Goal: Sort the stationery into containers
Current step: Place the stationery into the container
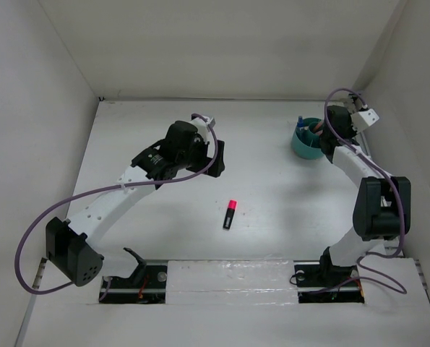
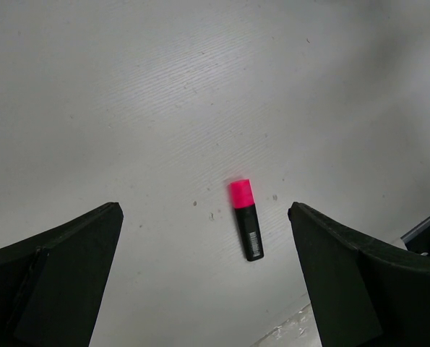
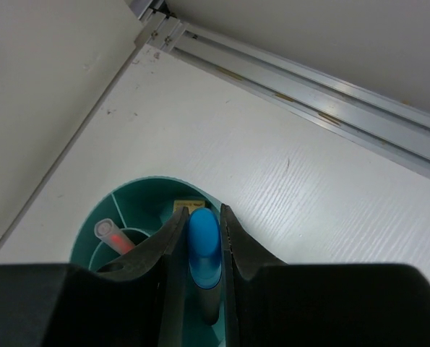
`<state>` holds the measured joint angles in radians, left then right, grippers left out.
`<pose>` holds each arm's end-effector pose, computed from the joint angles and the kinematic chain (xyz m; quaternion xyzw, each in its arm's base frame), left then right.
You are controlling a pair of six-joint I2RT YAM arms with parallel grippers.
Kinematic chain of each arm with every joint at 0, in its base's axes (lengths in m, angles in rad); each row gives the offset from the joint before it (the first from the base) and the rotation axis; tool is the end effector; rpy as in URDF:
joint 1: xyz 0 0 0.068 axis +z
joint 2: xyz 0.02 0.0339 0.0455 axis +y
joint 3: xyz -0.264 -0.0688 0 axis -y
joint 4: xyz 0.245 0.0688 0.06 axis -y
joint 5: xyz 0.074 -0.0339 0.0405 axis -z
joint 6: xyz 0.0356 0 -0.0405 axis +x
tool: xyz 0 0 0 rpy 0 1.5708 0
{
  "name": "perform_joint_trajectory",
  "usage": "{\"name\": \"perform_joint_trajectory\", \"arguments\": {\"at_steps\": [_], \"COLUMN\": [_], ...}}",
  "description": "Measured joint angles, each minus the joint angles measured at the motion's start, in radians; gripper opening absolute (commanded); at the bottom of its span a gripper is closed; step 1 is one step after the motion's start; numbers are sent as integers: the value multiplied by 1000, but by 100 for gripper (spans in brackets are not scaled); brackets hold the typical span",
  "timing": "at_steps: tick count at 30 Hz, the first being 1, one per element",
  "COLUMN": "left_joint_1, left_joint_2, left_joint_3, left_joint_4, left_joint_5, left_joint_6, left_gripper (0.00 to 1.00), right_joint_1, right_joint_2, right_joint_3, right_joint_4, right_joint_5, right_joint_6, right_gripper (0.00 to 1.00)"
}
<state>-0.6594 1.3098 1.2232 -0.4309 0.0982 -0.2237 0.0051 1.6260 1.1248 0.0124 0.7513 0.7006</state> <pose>0.2320 -0.1843 0.3530 0.2107 0.8377 -0.2529 0.4357 0.3667 -0.0224 0.2650 0.4494 0.6853 -0.1296 0.5582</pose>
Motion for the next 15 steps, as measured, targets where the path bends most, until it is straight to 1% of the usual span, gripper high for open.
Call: {"name": "perform_joint_trajectory", "arguments": {"at_steps": [1,3,4,5,7,11,15], "left_joint_1": [0,0,0,0,0,0,0], "left_joint_2": [0,1,2,2,4,4,4], "left_joint_3": [0,0,0,0,0,1,1], "left_joint_4": [0,0,0,0,0,0,0], "left_joint_5": [0,0,0,0,0,0,0], "left_joint_6": [0,0,0,0,-1,-2,-2], "left_gripper": [100,100,100,100,100,100,100], "right_joint_1": [0,0,0,0,0,1,1], "right_joint_2": [2,2,3,3,3,3,3], "right_joint_3": [-6,-12,-13,-13,-13,-13,-13], "right_joint_4": [0,-3,-3,-2,0,4,5], "right_joint_5": [0,0,-1,-1,-4,-8,-12], "right_joint_6": [1,3,4,10,8,7,7], "right_gripper": [16,26,47,54,58,62,62]}}
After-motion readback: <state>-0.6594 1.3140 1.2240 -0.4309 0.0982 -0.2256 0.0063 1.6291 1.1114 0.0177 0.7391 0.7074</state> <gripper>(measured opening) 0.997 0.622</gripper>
